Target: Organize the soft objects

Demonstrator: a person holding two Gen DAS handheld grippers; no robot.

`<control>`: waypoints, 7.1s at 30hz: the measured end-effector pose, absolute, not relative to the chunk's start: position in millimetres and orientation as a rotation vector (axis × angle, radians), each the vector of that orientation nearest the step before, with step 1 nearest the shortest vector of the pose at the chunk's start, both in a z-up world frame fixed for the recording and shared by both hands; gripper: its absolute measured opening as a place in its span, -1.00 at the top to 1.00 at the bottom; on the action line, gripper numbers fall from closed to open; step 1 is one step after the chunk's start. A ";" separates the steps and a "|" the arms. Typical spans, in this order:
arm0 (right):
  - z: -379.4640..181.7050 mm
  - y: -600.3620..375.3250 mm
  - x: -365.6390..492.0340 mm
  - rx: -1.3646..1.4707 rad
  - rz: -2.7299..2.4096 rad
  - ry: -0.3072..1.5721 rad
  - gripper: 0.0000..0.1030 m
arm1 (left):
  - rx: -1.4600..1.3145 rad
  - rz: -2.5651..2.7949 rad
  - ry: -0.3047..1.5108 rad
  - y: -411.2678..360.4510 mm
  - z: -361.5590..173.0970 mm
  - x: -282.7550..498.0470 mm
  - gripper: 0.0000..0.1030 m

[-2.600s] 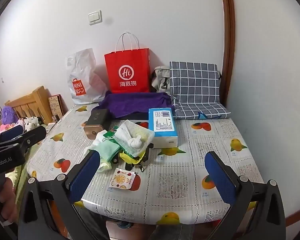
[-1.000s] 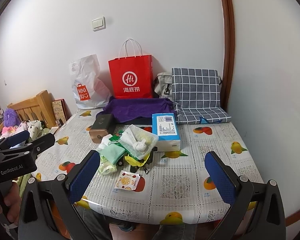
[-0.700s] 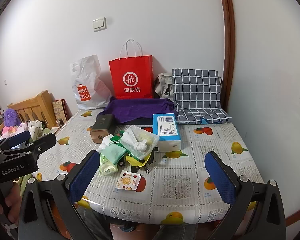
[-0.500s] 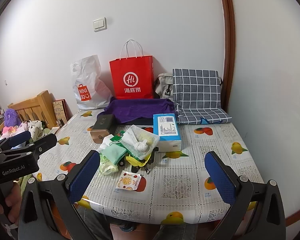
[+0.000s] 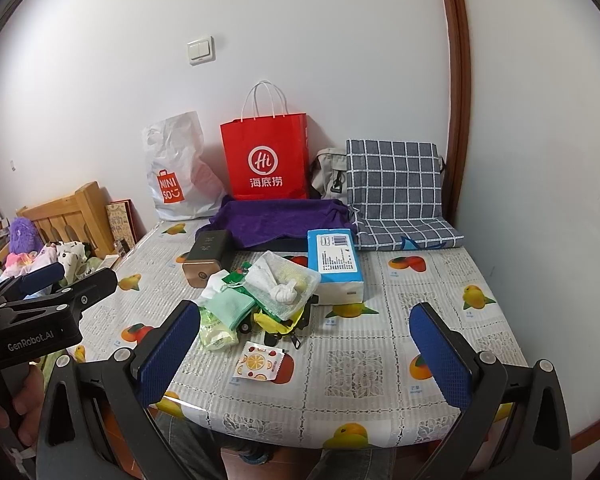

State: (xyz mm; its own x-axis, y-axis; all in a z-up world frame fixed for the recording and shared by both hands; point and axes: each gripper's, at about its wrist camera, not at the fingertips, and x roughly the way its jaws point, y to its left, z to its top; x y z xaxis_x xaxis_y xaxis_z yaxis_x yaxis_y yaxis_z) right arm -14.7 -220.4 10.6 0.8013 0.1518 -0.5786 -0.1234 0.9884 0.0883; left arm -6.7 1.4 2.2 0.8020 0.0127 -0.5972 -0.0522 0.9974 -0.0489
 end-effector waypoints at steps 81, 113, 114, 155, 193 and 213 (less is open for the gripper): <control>-208.0 -128.1 78.7 -0.079 0.218 0.861 0.07 | -0.261 0.122 0.940 88.4 -168.9 84.2 -0.95; -193.7 -198.0 50.0 -0.030 0.452 0.889 0.25 | -0.114 -0.047 0.935 -5.6 -163.6 153.6 0.06; -190.9 -200.4 49.3 -0.023 0.457 0.880 0.25 | -0.113 -0.054 0.929 -5.4 -163.2 153.6 0.13; -113.3 -237.5 122.5 0.025 0.176 0.798 0.25 | -0.252 0.001 0.744 95.2 -77.1 133.0 0.83; -51.3 -207.2 257.6 0.010 0.242 0.687 0.25 | -0.096 0.032 0.701 55.5 -31.1 257.5 0.83; -48.6 -199.5 335.3 0.009 0.269 0.678 0.25 | -0.035 0.045 0.710 49.0 -32.9 343.6 0.83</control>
